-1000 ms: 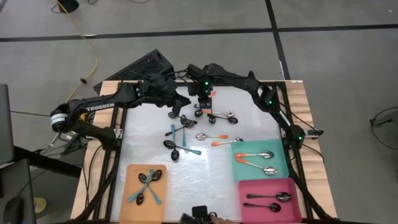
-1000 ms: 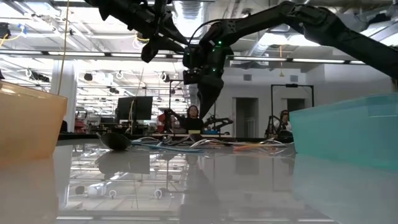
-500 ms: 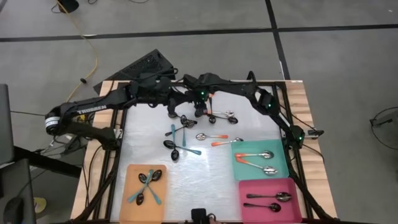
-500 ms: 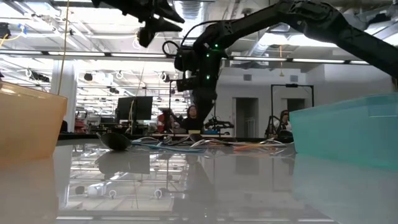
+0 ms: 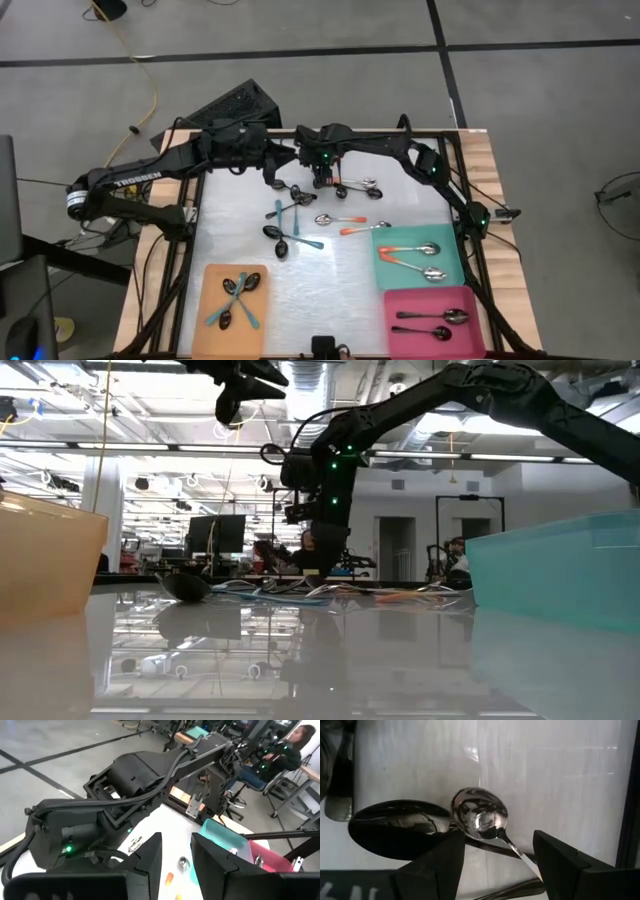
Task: Sort silverware by color (type)
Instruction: Put the orange spoon into the blue bin
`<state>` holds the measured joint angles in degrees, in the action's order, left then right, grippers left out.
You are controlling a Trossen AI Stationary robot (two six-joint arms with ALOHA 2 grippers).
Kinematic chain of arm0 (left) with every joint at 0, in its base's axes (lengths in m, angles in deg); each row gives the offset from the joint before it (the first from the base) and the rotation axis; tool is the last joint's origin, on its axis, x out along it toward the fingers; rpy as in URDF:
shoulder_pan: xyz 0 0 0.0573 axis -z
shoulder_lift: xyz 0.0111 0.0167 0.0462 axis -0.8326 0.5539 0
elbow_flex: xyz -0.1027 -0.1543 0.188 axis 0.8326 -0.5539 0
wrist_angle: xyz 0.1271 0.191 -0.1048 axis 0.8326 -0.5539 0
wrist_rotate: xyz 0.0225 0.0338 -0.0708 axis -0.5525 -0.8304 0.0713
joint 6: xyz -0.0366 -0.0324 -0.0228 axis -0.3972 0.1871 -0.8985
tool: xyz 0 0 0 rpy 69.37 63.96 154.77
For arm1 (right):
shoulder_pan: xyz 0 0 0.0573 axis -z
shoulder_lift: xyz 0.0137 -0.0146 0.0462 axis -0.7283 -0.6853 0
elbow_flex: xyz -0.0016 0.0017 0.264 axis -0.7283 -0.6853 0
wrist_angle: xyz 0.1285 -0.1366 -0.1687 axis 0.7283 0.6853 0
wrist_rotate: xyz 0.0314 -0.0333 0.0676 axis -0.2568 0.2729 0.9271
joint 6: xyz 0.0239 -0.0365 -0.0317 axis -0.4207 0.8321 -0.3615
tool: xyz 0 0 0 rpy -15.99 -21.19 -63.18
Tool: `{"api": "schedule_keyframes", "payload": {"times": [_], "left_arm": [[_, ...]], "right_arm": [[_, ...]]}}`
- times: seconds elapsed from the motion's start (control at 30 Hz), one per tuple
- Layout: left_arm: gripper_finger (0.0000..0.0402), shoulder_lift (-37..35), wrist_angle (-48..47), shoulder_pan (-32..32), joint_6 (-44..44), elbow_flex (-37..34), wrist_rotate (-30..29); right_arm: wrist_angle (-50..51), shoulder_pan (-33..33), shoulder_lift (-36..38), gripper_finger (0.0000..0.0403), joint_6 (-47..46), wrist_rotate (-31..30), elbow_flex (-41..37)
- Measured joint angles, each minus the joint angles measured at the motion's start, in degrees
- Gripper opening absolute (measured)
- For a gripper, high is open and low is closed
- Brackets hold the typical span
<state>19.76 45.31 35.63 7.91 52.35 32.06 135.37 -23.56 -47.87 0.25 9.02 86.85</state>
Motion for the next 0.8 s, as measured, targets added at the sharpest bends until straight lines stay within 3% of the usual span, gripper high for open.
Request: {"api": "schedule_keyframes", "payload": {"times": [0.8], "left_arm": [[0.0088,0.06,-2.61,-0.02,1.23,0.0,-1.48]], "right_arm": [[-3.68,-0.02,-1.92,0.0237,0.24,-2.07,-0.07]]}}
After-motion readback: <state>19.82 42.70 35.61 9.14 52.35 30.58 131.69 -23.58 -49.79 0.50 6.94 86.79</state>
